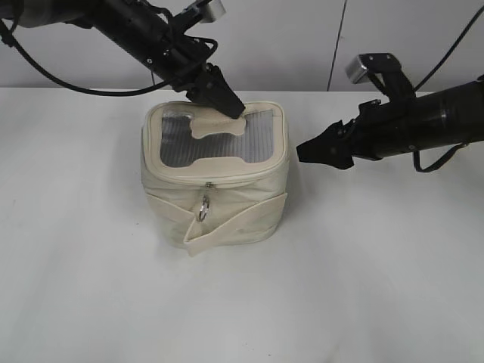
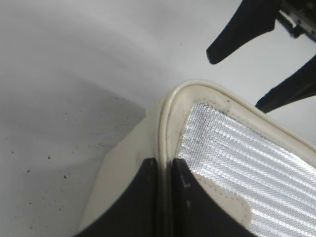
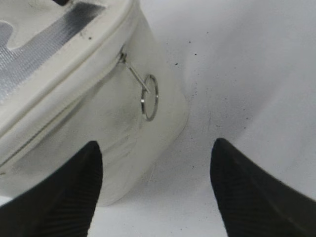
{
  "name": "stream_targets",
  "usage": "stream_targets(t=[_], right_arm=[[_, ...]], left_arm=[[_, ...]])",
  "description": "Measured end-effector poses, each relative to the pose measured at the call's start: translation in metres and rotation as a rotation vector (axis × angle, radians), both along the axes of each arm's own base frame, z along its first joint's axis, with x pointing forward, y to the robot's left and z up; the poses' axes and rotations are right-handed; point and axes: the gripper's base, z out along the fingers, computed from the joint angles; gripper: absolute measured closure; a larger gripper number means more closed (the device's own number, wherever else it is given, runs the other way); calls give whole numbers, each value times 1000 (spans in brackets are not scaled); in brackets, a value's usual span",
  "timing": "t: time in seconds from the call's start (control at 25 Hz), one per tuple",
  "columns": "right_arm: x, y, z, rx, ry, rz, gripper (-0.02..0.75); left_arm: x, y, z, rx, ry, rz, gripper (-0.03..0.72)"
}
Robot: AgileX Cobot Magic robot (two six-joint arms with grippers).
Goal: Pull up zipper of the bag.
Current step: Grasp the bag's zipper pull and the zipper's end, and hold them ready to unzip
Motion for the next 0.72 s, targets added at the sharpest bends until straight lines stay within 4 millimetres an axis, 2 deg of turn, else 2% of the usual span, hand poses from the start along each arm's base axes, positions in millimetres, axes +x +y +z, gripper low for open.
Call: stream_targets(t=[0.32, 0.72], right_arm=[[9, 7, -19, 17, 14, -26, 213], [18, 24, -20, 39, -1, 8, 218]], left_arm=[[0, 0, 0, 0, 4, 5, 638], [0, 0, 0, 1, 6, 7, 638]])
